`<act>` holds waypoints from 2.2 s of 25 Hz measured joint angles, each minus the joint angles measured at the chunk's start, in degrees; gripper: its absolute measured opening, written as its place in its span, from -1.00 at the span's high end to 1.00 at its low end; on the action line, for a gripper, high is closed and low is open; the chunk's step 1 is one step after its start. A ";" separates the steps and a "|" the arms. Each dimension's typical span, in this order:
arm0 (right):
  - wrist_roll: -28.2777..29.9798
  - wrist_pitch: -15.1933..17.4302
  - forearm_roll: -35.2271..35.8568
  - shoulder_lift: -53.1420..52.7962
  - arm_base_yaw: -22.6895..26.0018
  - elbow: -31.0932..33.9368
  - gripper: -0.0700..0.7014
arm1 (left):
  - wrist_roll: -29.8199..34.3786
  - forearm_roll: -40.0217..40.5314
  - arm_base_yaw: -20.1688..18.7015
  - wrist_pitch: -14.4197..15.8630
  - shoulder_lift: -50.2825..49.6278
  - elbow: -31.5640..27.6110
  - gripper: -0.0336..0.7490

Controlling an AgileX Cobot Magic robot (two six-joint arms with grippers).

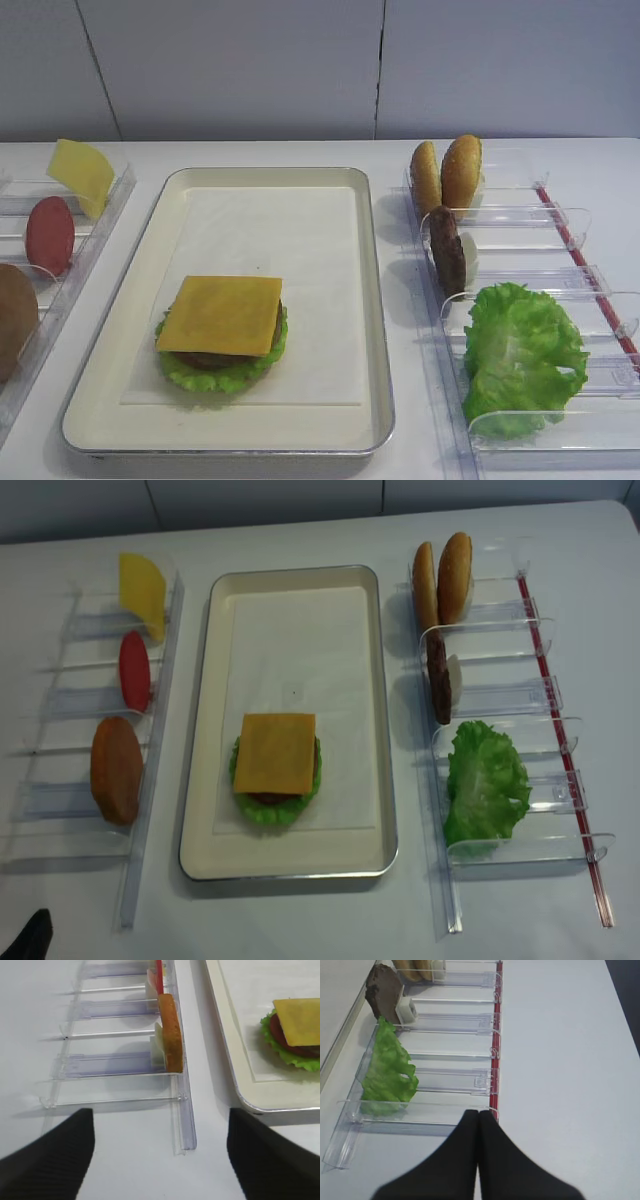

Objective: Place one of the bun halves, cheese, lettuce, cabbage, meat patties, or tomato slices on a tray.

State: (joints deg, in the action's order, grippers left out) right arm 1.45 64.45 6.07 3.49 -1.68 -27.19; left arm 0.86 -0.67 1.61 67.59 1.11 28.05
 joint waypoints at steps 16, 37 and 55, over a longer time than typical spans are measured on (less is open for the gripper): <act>0.00 0.00 0.00 0.00 0.00 0.00 0.77 | -0.13 0.08 -0.75 0.03 0.00 0.00 -0.45; -0.10 0.00 0.00 0.00 0.00 0.00 0.77 | -0.17 0.08 -0.75 0.03 0.00 0.00 -0.45; -0.10 0.00 0.00 0.00 0.00 0.00 0.77 | -0.26 0.08 -0.75 0.13 0.00 0.00 -0.45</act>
State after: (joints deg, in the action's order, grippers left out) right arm 1.35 64.45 6.07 3.49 -1.68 -27.19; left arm 0.60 -0.58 0.85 67.72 1.11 28.05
